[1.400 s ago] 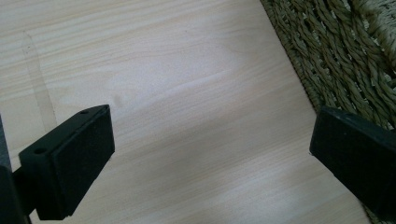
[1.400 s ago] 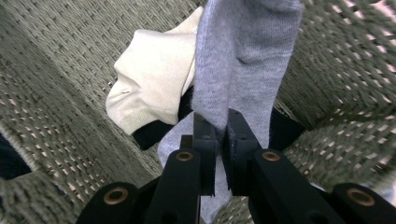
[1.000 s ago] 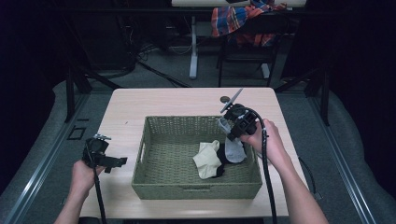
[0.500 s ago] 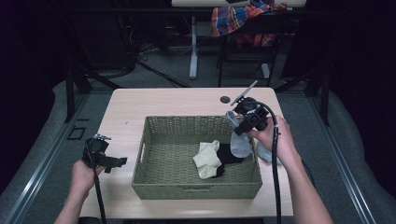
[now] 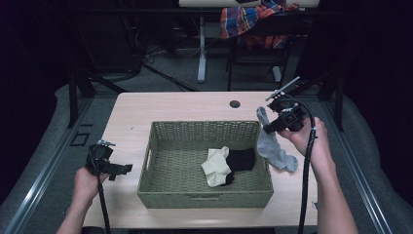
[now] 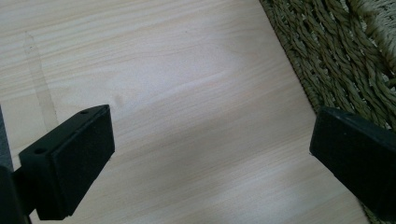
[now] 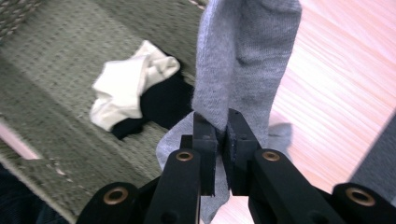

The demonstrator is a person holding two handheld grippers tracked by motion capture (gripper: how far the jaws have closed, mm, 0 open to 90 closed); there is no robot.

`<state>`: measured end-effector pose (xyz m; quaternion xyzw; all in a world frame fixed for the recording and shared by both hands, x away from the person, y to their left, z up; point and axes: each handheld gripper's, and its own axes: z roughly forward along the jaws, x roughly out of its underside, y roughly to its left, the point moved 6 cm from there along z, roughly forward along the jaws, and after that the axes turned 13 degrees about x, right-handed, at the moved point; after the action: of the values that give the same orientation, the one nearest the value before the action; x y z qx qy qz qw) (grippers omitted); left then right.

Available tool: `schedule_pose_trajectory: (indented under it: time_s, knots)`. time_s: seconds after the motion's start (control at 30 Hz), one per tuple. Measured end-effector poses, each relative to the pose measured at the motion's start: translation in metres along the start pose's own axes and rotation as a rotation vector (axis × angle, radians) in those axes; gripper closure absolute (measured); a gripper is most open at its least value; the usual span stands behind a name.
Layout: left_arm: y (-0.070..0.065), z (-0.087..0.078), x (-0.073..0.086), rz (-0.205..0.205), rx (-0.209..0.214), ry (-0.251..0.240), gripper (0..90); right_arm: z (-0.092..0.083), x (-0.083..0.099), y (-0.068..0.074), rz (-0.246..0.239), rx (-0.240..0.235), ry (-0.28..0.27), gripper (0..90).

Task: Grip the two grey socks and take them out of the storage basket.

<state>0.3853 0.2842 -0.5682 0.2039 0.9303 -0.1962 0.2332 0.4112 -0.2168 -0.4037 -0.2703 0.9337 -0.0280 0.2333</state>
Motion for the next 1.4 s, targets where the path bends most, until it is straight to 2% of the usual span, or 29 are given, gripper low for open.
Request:
schedule_pose_trajectory:
  time_s: [0.07,0.1,0.23,0.4,0.47,0.57,0.93,1.4]
  knots:
    - [0.000,0.000,0.000,0.000,-0.001,0.000,0.2,0.001,0.005,-0.011,0.025,0.023,0.011,85.2]
    - [0.000,0.000,0.000,0.001,0.000,0.000,0.2,0.001,0.005,-0.011,0.025,0.023,0.011,85.2]
    - [0.000,0.000,0.000,0.001,0.001,0.000,0.2,0.004,0.012,-0.026,0.049,0.035,0.034,85.2]
    - [0.000,0.000,0.000,0.001,0.001,-0.001,0.2,0.005,0.023,-0.046,0.109,0.056,0.043,85.3]
    - [0.000,0.000,0.000,0.001,0.001,0.001,0.2,0.007,0.026,-0.051,0.137,0.050,0.043,85.3]
    - [0.000,0.000,0.000,0.001,0.001,0.000,0.2,0.011,0.031,-0.060,0.151,0.062,0.053,85.3]
    - [0.000,0.000,0.000,0.000,0.002,0.005,0.2,0.026,0.042,-0.075,0.188,0.069,0.091,85.2]
    - [0.000,0.001,0.000,-0.003,-0.001,0.006,0.2,0.044,0.048,-0.082,0.207,0.081,0.128,84.5]
